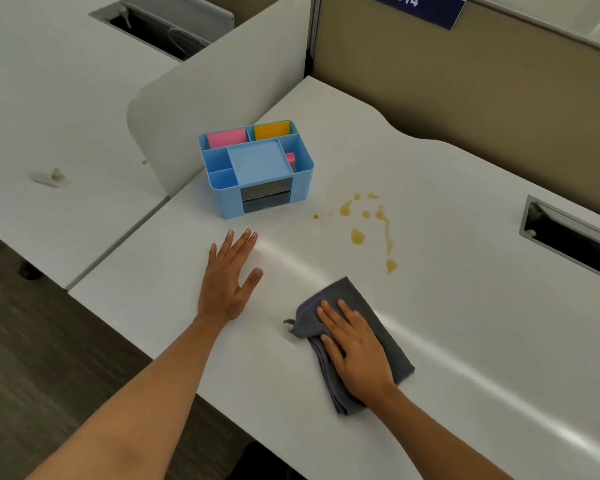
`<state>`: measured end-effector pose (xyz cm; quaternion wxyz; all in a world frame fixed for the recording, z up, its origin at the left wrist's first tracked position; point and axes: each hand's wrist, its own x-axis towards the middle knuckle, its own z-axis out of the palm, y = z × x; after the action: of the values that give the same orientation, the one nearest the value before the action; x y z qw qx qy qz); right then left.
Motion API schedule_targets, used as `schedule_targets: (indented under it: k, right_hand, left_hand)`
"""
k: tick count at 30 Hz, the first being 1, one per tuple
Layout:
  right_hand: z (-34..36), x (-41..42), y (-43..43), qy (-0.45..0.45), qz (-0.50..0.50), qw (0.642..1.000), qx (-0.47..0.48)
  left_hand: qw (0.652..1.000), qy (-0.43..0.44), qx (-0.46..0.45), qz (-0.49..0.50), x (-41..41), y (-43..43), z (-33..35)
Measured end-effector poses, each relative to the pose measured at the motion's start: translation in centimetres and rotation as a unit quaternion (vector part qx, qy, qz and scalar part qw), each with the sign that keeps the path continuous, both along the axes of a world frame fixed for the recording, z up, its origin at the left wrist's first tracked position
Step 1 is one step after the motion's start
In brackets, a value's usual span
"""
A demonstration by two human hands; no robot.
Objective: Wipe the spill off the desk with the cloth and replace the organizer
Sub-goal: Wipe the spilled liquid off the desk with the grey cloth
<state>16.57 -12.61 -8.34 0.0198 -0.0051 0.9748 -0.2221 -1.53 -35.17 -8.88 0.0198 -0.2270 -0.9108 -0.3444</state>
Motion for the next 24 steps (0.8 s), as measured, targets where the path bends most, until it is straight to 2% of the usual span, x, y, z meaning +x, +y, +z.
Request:
schedule_targets:
  k: [6,13,17,22,24]
  right_hand:
    - [0.2,6.6,1.5,-0.032,0.124,0.992,0.008]
    - [0.2,2.1,2.0,-0.002,0.236,0.972,0.018]
    - [0.2,-4.1,1.8,0.028,0.171,0.985,0.01]
    - [0.2,-9.8,0.7,0.019,-0.05,0.998,-0.013]
    - [0.0,-9.3,0.4,0.012,-0.042,0.999,-0.01]
  left_hand:
    - [1.0,-0.005,0.001,-0.009,-0.1,0.1,0.1]
    - [1.0,-0.001,-0.005,-0.016,-0.2,0.1,-0.1]
    - [1.0,0.0,-0.008,-0.017,-0.2,0.0,-0.2]
    - [1.0,-0.008,0.009,-0.01,-0.1,-0.1,0.0]
    - [0.999,-0.02,0.027,-0.007,-0.1,-0.2,0.2]
